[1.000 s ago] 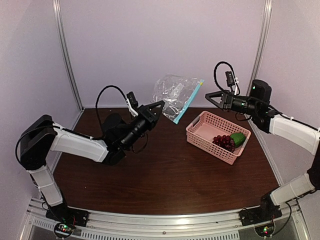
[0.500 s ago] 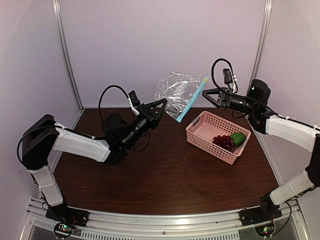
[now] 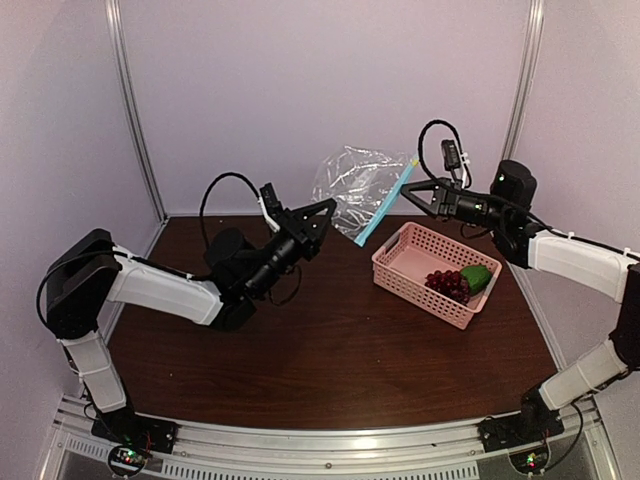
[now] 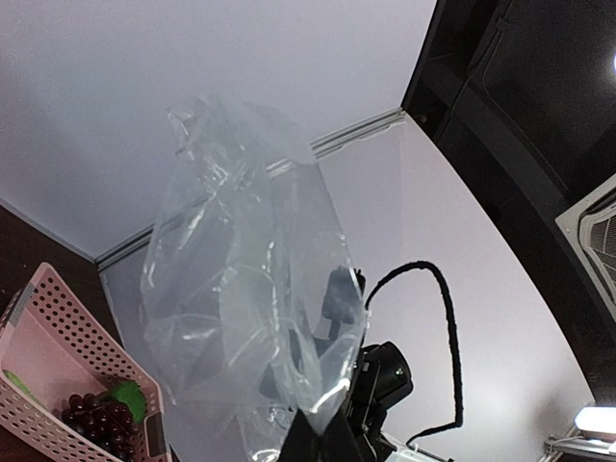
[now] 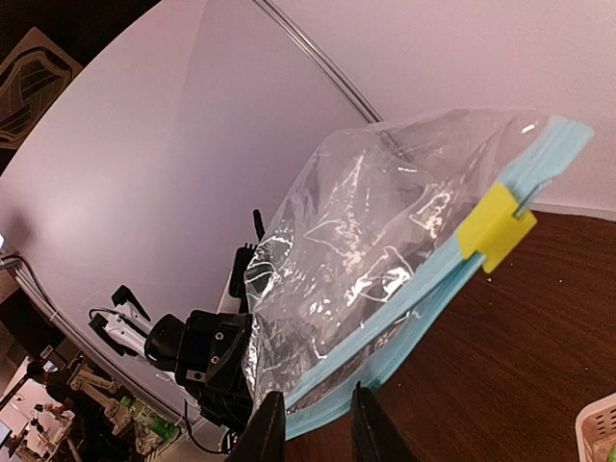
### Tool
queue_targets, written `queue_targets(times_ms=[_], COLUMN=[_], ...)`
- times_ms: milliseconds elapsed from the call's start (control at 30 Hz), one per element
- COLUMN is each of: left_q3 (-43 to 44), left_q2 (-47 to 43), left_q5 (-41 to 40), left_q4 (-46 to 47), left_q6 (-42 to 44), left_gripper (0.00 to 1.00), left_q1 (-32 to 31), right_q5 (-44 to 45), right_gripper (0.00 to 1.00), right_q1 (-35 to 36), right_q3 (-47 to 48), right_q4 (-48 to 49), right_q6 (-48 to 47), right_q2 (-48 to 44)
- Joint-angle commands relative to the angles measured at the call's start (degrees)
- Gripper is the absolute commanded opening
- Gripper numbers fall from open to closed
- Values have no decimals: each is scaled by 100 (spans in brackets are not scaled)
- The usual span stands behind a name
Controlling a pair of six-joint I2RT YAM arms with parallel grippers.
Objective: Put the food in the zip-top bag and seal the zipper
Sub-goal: Pass from the left arm to the right
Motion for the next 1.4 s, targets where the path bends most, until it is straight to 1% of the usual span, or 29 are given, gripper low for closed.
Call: queue_targets(times_ms=[0,300,400,567,633,733,967,1233,1367], left_q3=[155,146,131,142,153,167,175,234,198], left_q2=[108,151,148,160,167,195,196,241,242], left_q5=[131,119,47,-3,23,87,166,228,175], left_q4=[467,570,571,573,598,635,693,679,698], left_q6=[-32,-41,-45,-1,-10,-26,-64,-76,-72], left_gripper=[0,0,0,0,0,0,0,0,0], left_q1=[-59,-89,-90,-92,-94,-94,-103,-146,-158], right_q5=[33,13,-69,65,135,163,141,90,-152], right_gripper=[24,24,30,31,31,30,30,29,29], right_q1=[28,29,28,24,27,27,27,18,13], right_q3=[-28,-42,-116,-323,-388,-400,-153,-125,-176], right_q4=[-58,-16,-143,-1039,-1188,-1146,-1062,-667,-269], right_q6=[-36,1,-99,-666,-746,-725,-603,-380,-175], right_q2=[75,112,-57,-579,-704,-704,-274,-23,7])
